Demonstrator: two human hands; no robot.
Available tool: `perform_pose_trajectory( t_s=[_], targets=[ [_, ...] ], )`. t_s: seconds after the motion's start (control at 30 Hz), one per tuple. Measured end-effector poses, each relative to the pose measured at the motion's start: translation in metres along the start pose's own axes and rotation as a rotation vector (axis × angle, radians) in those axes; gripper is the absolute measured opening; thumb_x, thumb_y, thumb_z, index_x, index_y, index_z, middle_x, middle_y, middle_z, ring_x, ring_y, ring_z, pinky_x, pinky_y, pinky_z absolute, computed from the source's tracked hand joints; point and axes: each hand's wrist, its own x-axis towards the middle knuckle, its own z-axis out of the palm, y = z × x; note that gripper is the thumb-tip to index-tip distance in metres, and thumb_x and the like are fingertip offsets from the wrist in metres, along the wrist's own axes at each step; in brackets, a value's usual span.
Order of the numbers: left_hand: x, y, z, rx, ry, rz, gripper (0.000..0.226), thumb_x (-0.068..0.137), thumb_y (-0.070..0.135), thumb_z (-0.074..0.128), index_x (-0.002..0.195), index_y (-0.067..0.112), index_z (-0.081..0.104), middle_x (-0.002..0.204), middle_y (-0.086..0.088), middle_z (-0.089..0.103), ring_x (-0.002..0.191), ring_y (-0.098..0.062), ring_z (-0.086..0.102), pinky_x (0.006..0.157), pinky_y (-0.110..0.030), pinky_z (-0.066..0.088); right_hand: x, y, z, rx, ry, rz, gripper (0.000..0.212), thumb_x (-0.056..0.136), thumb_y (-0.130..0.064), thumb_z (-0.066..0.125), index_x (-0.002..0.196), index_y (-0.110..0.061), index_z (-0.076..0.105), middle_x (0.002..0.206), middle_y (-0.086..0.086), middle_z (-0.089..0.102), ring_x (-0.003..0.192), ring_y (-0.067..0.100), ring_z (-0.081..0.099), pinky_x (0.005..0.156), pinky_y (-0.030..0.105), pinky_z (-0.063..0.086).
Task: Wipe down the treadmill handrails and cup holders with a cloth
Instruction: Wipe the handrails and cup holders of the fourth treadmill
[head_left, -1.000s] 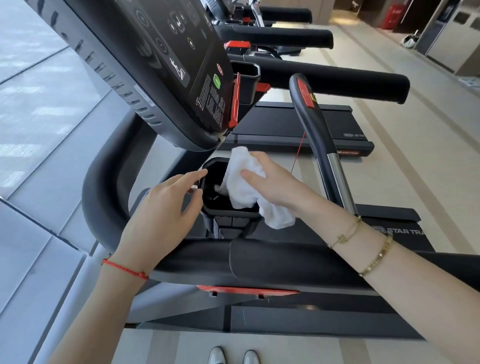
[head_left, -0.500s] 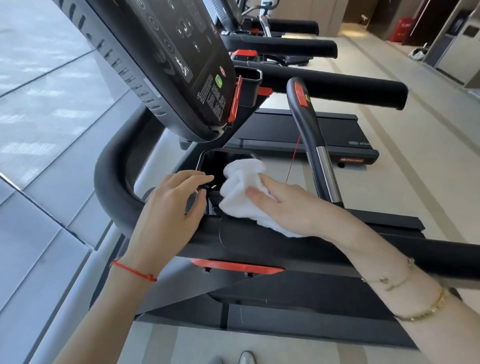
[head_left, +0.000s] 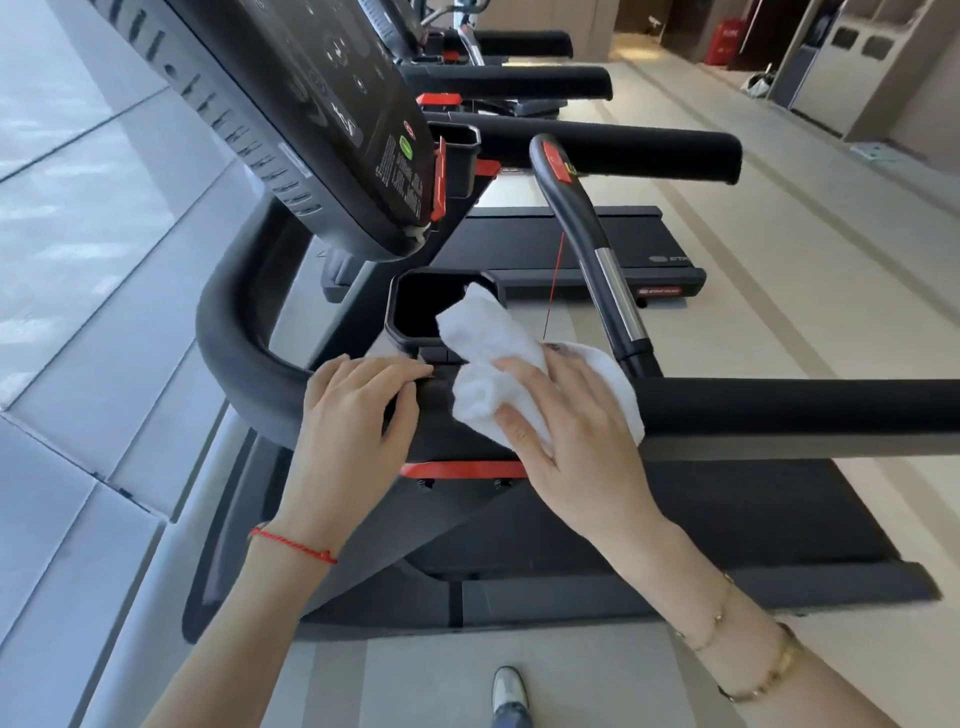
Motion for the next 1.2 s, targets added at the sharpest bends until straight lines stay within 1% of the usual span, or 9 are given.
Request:
perform_pose_trajectory(
  t_s=[0.2, 0.4, 0.53, 0.67, 0.77, 0.9, 1.0, 1.1, 1.2],
  targets=[
    [-0.003, 0.013, 0.007, 0.007, -0.005, -0.016, 0.026, 0.097, 0.012, 0.050, 0.112, 0.019, 0.070, 0.107, 0.006, 0.070, 0.103, -0.016, 0.062, 0.114, -0.044, 0.027, -0.016, 0.041, -0.002, -0.105, 0.311, 0.181, 0.046, 0.101, -0.045, 0.036, 0.108, -0.008, 0.062, 0.116, 0.010, 0.060, 0.118, 0.029, 0.050, 0.105, 0.038, 0.038],
    [-0.004, 0.032, 0.016, -0.046, 0.034, -0.044, 0.028, 0.096, 0.013, 0.052, 0.119, 0.019, 0.067, 0.110, 0.005, 0.070, 0.104, -0.018, 0.061, 0.110, -0.046, 0.033, -0.014, 0.017, 0.015, -0.037, 0.284, 0.115, 0.048, 0.104, -0.044, 0.024, 0.111, -0.015, 0.062, 0.124, 0.005, 0.057, 0.122, 0.025, 0.047, 0.107, 0.035, 0.034],
    [-0.001, 0.054, 0.027, -0.076, 0.023, 0.007, 0.027, 0.095, 0.011, 0.053, 0.117, 0.019, 0.068, 0.116, 0.006, 0.068, 0.113, -0.018, 0.059, 0.108, -0.045, 0.035, -0.018, 0.032, 0.007, -0.004, 0.279, 0.098, 0.039, 0.105, -0.038, 0.030, 0.111, -0.017, 0.063, 0.123, 0.003, 0.058, 0.122, 0.023, 0.046, 0.109, 0.030, 0.031],
    [0.005, 0.083, 0.045, -0.085, 0.038, 0.029, 0.025, 0.094, 0.008, 0.054, 0.111, 0.016, 0.070, 0.109, 0.004, 0.070, 0.104, -0.019, 0.062, 0.104, -0.044, 0.038, -0.026, 0.074, -0.014, -0.029, 0.353, 0.105, 0.032, 0.104, -0.031, 0.038, 0.104, -0.011, 0.062, 0.112, 0.006, 0.063, 0.113, 0.027, 0.054, 0.103, 0.039, 0.039],
    [0.011, 0.107, 0.064, -0.126, 0.008, 0.042, 0.024, 0.094, 0.006, 0.054, 0.110, 0.013, 0.071, 0.103, 0.002, 0.071, 0.095, -0.022, 0.064, 0.095, -0.047, 0.045, -0.032, 0.109, -0.031, -0.068, 0.391, 0.111, 0.032, 0.103, -0.030, 0.039, 0.100, -0.008, 0.062, 0.104, 0.005, 0.065, 0.105, 0.025, 0.057, 0.102, 0.038, 0.041],
    [0.019, 0.140, 0.090, -0.126, -0.021, 0.046, 0.023, 0.095, 0.008, 0.054, 0.109, 0.010, 0.072, 0.102, 0.000, 0.072, 0.095, -0.023, 0.066, 0.090, -0.047, 0.048, -0.042, 0.157, -0.049, -0.137, 0.416, 0.112, 0.034, 0.103, -0.030, 0.040, 0.096, -0.007, 0.063, 0.097, 0.006, 0.066, 0.099, 0.026, 0.059, 0.097, 0.035, 0.042],
    [0.023, 0.164, 0.109, -0.101, -0.027, 0.033, 0.022, 0.095, 0.012, 0.054, 0.108, 0.013, 0.072, 0.104, 0.003, 0.072, 0.097, -0.021, 0.065, 0.093, -0.046, 0.046, -0.049, 0.192, -0.066, -0.160, 0.437, 0.128, 0.037, 0.103, -0.032, 0.040, 0.091, -0.006, 0.063, 0.090, 0.006, 0.065, 0.092, 0.026, 0.059, 0.092, 0.036, 0.044],
    [0.023, 0.186, 0.127, -0.039, -0.002, 0.002, 0.022, 0.096, 0.017, 0.054, 0.108, 0.019, 0.072, 0.104, 0.007, 0.072, 0.098, -0.017, 0.063, 0.099, -0.036, 0.038, -0.055, 0.226, -0.085, -0.173, 0.451, 0.134, 0.037, 0.103, -0.030, 0.039, 0.081, -0.006, 0.059, 0.082, 0.005, 0.063, 0.081, 0.026, 0.057, 0.084, 0.038, 0.046],
    [0.023, 0.205, 0.143, -0.009, 0.039, -0.034, 0.021, 0.098, 0.022, 0.052, 0.105, 0.022, 0.072, 0.104, 0.010, 0.072, 0.099, -0.014, 0.063, 0.097, -0.031, 0.032, -0.056, 0.250, -0.103, -0.171, 0.465, 0.163, 0.034, 0.101, -0.028, 0.040, 0.072, -0.014, 0.047, 0.069, -0.002, 0.052, 0.067, 0.019, 0.047, 0.071, 0.035, 0.043]
  ],
)
